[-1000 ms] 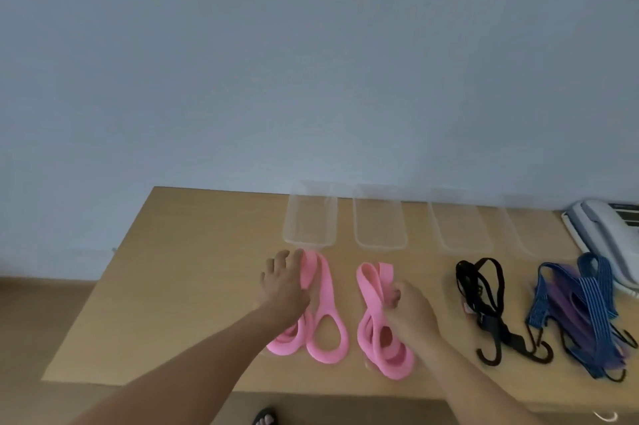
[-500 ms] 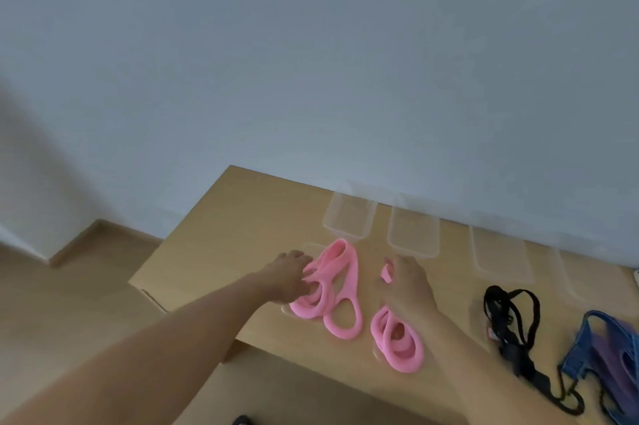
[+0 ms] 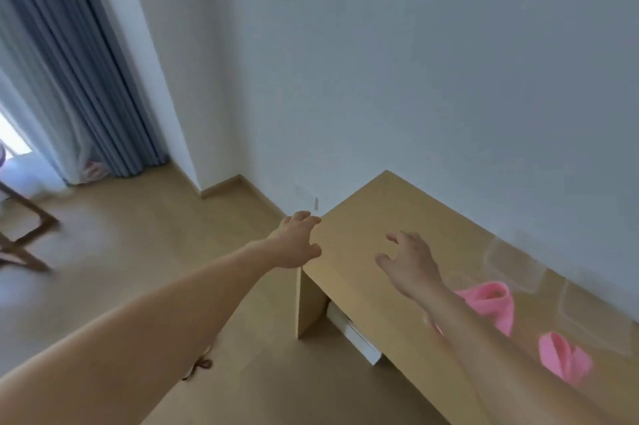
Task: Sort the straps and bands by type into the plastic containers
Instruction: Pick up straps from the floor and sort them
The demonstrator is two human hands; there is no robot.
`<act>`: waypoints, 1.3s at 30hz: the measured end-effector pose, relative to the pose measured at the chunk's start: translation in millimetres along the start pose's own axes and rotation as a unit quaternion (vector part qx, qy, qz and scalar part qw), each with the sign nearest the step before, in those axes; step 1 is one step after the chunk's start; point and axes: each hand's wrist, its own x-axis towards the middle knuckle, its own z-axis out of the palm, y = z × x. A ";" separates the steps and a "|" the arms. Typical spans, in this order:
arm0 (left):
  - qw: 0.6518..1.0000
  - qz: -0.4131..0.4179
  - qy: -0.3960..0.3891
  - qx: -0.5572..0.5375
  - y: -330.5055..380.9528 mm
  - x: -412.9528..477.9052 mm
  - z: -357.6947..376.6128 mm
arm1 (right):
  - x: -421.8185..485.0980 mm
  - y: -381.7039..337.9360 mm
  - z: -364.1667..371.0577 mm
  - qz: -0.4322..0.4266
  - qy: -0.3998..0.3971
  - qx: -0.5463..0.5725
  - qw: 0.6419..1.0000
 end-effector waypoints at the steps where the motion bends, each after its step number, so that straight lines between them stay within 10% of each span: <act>1: 1.000 -0.022 0.003 -0.008 -29.8 -8.4 -8.0 | 4.6 -24.3 15.0 -0.014 -0.010 -0.008 1.000; 18: 0.953 -0.276 0.052 -0.117 -368.5 -94.2 -70.4 | 61.3 -315.9 241.6 -0.171 -0.204 -0.009 0.964; 29: 0.895 -0.404 0.014 -0.190 -470.0 -23.7 -38.7 | 189.8 -345.0 392.9 -0.146 -0.352 -0.022 0.924; 39: 0.795 -0.504 -0.023 -0.335 -577.9 75.9 142.3 | 270.5 -259.2 612.9 -0.104 -0.450 -0.125 0.878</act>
